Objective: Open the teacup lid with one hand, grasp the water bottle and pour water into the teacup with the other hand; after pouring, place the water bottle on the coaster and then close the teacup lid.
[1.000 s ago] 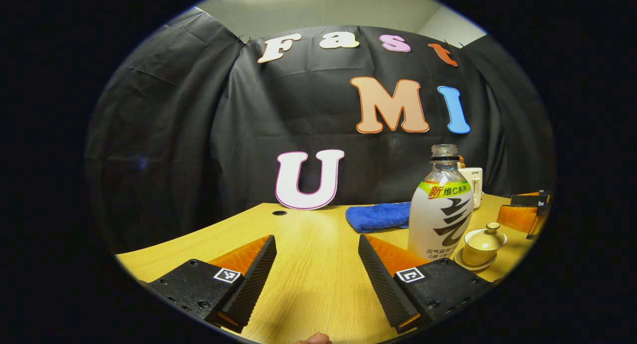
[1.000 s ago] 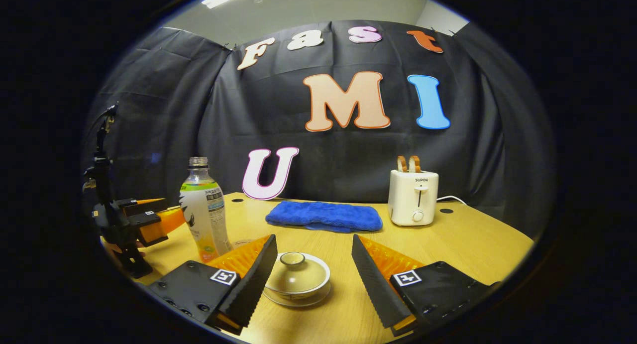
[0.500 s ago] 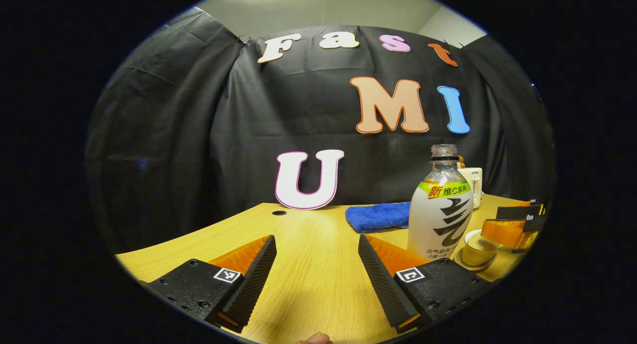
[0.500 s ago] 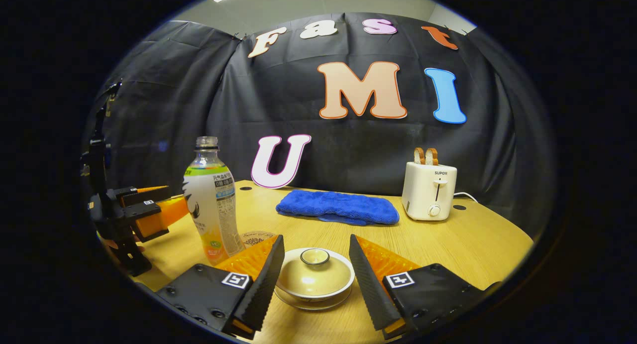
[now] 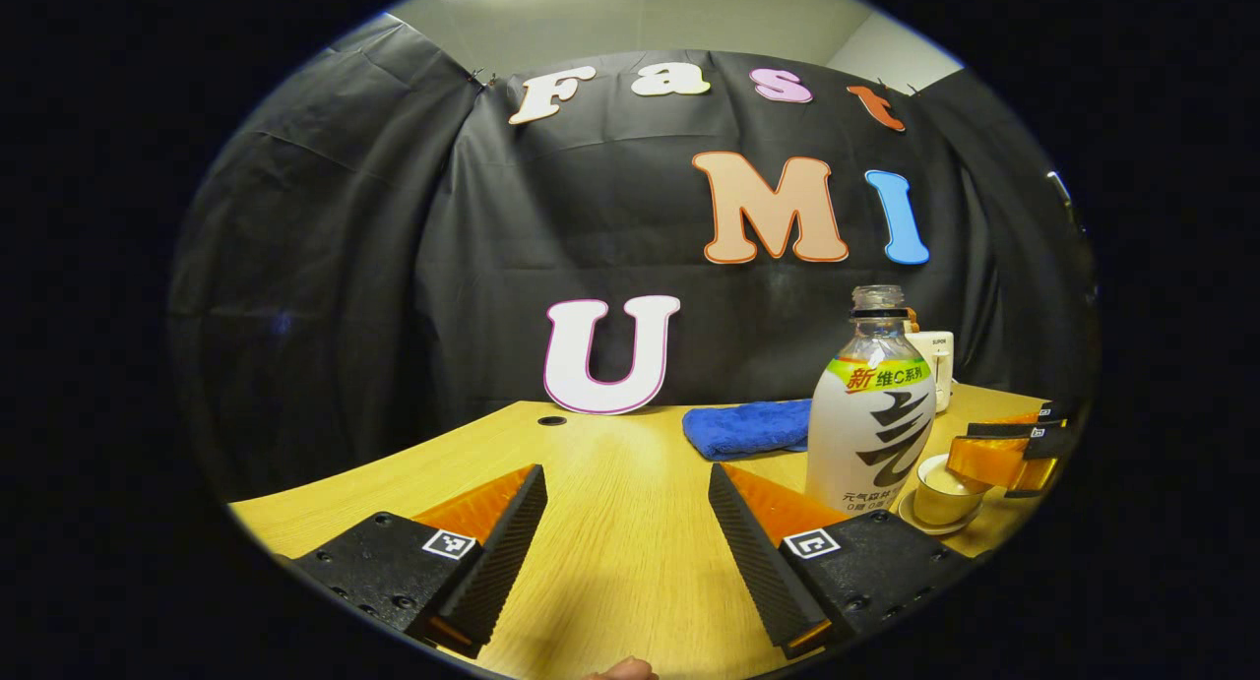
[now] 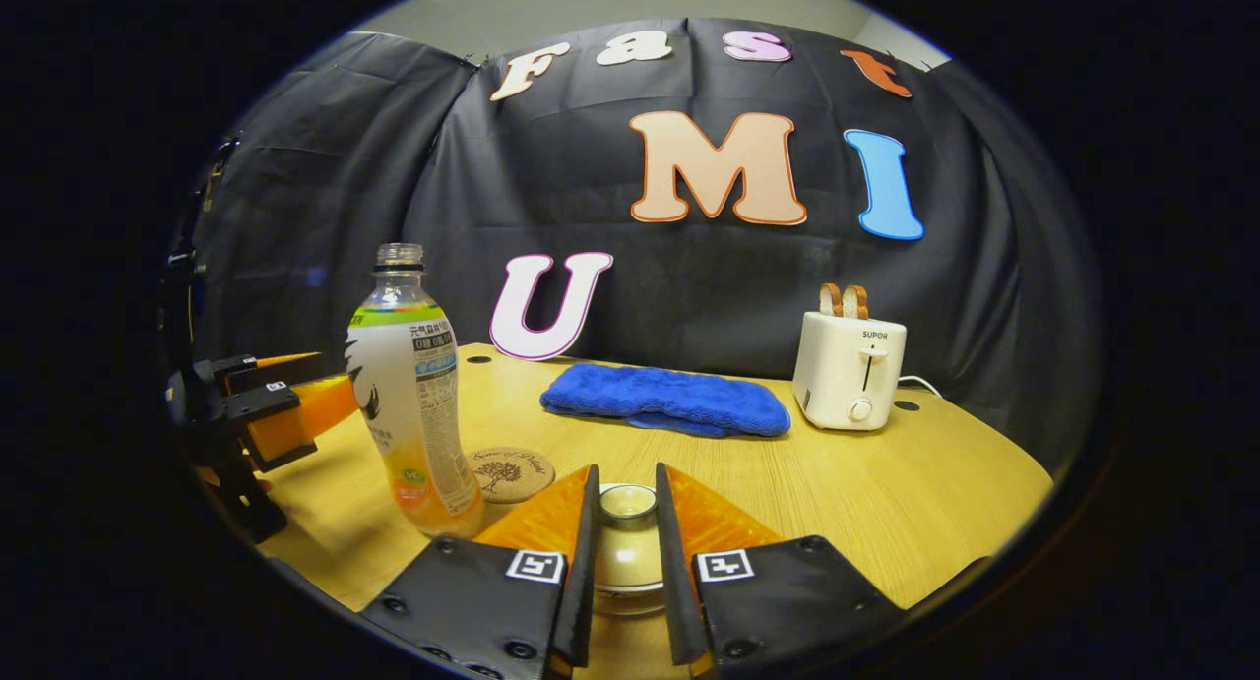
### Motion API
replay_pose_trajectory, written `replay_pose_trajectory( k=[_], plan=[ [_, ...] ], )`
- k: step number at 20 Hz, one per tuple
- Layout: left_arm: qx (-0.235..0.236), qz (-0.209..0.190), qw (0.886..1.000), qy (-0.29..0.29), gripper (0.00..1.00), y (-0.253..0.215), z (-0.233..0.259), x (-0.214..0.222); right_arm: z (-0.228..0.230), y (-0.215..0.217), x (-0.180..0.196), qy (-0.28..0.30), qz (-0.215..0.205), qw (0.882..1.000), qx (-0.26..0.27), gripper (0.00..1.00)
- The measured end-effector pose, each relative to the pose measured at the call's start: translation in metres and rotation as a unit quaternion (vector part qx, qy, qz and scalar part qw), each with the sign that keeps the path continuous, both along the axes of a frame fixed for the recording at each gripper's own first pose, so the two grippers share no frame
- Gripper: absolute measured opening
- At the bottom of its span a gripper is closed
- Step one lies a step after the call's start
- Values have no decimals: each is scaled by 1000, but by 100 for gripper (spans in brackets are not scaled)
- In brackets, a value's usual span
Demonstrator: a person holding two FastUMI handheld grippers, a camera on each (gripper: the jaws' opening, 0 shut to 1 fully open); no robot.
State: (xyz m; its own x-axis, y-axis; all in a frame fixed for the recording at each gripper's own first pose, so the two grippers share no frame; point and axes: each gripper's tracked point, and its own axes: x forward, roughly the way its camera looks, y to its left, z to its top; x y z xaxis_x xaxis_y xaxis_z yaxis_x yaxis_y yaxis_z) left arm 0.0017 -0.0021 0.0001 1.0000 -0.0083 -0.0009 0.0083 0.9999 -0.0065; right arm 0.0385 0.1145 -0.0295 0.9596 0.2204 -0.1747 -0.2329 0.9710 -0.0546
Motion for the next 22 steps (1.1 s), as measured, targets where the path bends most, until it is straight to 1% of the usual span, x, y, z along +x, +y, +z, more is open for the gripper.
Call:
replay_pose_trajectory(
  k=[3,6,8,9,10,14,18,20,22],
  plan=[
    [0,0,1000,0,97,0,0,0,1,-1,0,0,-2,1000,12,35],
    [-1,-8,1000,0,97,-4,1,0,3,-1,-3,-7,0,1000,17,35],
    [-1,-33,999,-2,97,-15,1,-2,5,0,-4,-12,3,1000,10,34],
    [-2,-48,999,-3,97,-20,2,-5,6,1,-4,-14,4,1000,8,35],
    [-2,-57,998,-3,97,-22,2,-6,8,1,-4,-17,5,1000,9,34],
    [-3,-66,998,-3,97,-20,2,-17,18,-3,-6,-26,5,999,25,34],
    [-6,-89,996,-9,97,-26,6,-32,31,-10,-10,-40,1,999,35,34],
    [-15,-106,994,-16,97,-34,9,-41,37,-13,-12,-44,0,998,39,34],
    [-21,-127,992,-6,98,-47,4,-47,42,-16,-15,-49,-2,998,41,34]
  ],
)
